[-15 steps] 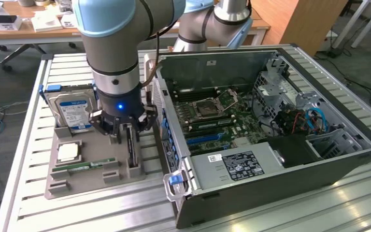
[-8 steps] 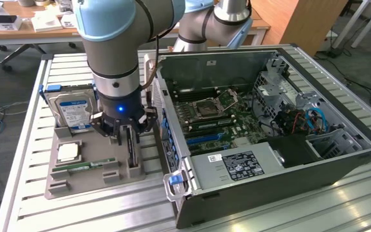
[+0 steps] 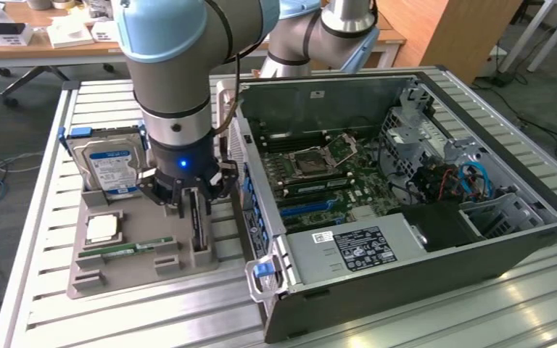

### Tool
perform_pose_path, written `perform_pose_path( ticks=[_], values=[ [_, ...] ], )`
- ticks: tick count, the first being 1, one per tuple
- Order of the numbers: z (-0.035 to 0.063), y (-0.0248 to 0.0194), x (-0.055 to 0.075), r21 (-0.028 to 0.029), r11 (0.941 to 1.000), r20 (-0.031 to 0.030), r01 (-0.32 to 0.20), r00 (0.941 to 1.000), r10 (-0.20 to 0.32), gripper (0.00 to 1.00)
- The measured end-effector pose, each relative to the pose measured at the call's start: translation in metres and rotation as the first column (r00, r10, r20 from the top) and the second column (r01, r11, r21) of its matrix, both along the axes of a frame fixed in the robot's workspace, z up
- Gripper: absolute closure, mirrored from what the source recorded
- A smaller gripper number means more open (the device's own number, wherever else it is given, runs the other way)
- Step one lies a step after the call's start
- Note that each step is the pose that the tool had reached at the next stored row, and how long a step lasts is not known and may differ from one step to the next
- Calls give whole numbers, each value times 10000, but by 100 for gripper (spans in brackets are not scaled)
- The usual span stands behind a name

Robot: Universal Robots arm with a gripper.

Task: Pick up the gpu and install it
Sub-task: 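Pick up the gpu and move the gpu toward the slot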

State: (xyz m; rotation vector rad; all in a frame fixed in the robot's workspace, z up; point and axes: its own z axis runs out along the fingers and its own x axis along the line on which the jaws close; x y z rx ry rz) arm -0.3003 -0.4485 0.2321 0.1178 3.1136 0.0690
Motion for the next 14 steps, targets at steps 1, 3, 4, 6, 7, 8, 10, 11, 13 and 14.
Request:
perform_pose_path(
  ticks=[1, 3, 4, 6, 7, 8, 10, 11, 13, 14],
  values=[
    [0, 0, 0, -1, 10000, -1, 0, 10000, 0, 53],
    [1, 1, 0, -2, 10000, -2, 0, 10000, 0, 53],
    [1, 7, 1, -3, 10000, -2, 0, 10000, 0, 53],
    [-1, 27, 1, -2, 10000, -1, -1, 10000, 1, 53],
    [-3, 36, 1, -2, 10000, -1, -1, 10000, 1, 53],
    [-6, 42, 1, -2, 10000, -2, 0, 10000, 0, 53],
    [-26, 52, 1, 0, 10000, 0, -1, 10000, 1, 53],
    [-35, 53, 2, -1, 10000, -1, -2, 10000, 2, 53],
    [-52, 56, 1, 0, 10000, -1, 1, 10000, -1, 53],
    [-52, 56, 1, -2, 10000, -2, 2, 10000, -2, 53]
  ],
)
